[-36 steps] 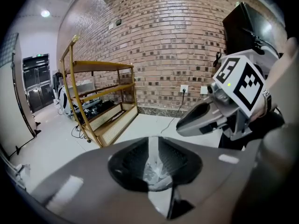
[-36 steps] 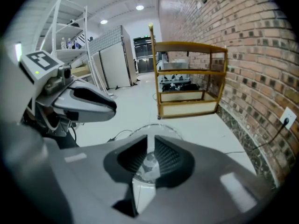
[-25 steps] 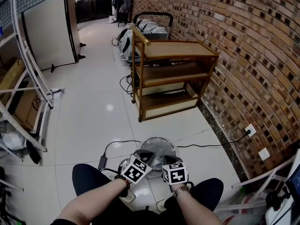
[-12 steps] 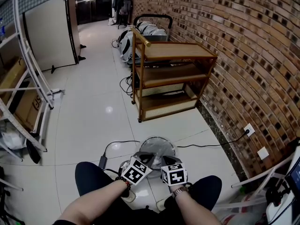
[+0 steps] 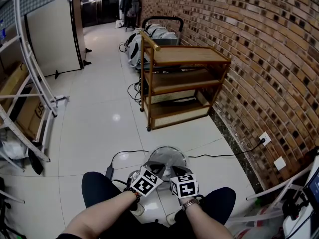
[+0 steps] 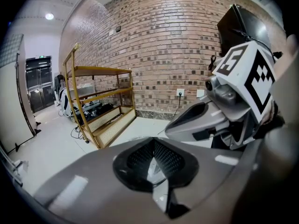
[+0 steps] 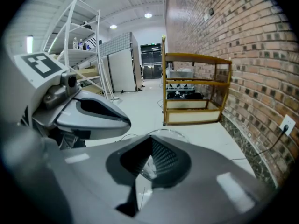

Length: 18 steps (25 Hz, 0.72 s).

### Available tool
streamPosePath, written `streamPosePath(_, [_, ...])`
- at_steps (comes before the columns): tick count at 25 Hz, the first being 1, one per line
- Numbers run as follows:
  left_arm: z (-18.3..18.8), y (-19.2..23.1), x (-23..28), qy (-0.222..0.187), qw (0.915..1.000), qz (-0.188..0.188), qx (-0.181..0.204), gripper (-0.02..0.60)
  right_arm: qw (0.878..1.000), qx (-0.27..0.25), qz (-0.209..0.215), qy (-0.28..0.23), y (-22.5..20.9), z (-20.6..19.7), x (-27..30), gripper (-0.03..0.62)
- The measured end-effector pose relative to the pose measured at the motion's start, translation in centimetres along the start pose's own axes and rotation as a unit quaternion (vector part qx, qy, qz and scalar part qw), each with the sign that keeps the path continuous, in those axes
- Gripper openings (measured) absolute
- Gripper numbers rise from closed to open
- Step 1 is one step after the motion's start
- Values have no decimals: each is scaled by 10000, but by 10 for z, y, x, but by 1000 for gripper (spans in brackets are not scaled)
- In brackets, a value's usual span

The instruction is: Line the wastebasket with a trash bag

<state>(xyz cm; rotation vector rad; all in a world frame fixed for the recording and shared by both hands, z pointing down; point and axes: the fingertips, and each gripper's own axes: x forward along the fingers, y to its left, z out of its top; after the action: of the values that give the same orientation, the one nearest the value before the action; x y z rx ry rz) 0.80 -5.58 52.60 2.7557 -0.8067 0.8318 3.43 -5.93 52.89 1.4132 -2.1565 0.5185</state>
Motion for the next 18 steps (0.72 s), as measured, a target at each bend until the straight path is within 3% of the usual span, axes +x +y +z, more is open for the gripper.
streamPosePath(18, [-1, 0, 5, 113, 9999, -13, 74, 3, 10000, 4, 15, 4, -2, 1, 2, 0])
